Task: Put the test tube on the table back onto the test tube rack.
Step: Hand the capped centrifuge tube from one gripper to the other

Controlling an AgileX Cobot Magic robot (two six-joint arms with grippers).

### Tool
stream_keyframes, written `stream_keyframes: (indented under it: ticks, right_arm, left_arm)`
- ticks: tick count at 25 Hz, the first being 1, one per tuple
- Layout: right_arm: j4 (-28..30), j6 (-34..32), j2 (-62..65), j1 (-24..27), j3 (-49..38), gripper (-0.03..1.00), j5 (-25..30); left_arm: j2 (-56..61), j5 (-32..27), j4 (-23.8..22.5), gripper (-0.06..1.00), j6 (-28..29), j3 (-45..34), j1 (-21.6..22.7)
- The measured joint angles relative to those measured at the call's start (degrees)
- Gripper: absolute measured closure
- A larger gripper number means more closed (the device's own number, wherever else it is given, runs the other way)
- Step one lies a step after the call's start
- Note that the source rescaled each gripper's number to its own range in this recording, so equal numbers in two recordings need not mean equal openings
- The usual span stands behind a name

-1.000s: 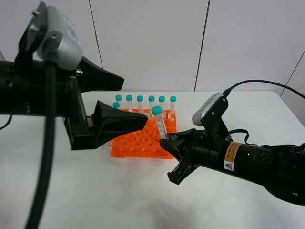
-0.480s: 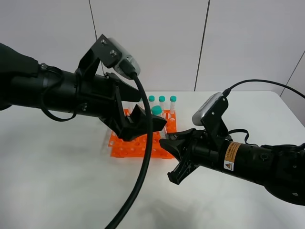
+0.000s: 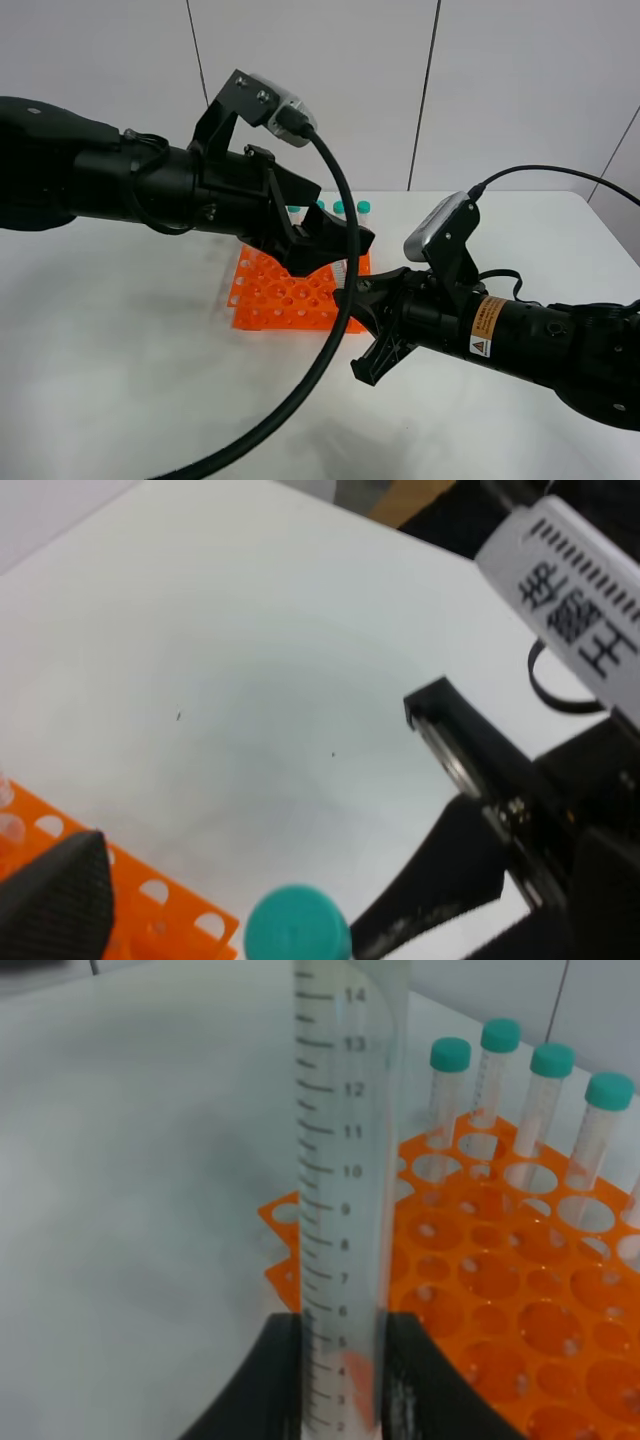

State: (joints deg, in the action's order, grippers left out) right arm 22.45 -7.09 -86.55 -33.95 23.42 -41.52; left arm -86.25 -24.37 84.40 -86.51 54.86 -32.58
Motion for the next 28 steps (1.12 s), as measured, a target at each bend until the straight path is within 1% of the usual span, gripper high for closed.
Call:
stream_keyframes:
  ticks: [12,23,24,26,28]
  right_arm:
    - [0.0,0.02,0.0,0.0,0.0,0.94,-0.3]
    - [0.0,0.02,0.0,0.0,0.0,0.94,-1.22]
    - [0.0,0.02,0.0,0.0,0.0,0.94,-1.22]
    - [0.0,0.02,0.0,0.0,0.0,0.94,-1.28]
    - [0.0,0.02,0.0,0.0,0.0,0.94,-1.32]
  left_arm:
    - [-4.54,-0.68,3.08,-0.06,-1.46,0.25,0.0]
    - [-4.67,-1.01,3.67,-0.03,-2.02,0.25,0.0]
    - [-4.67,-1.01,3.79,-0.01,-2.02,0.25,0.0]
    - [-4.67,-1.01,4.2,0.12,-2.02,0.25,0.0]
    - [-4.67,-1.01,4.2,0.33,-2.23,0.25,0.0]
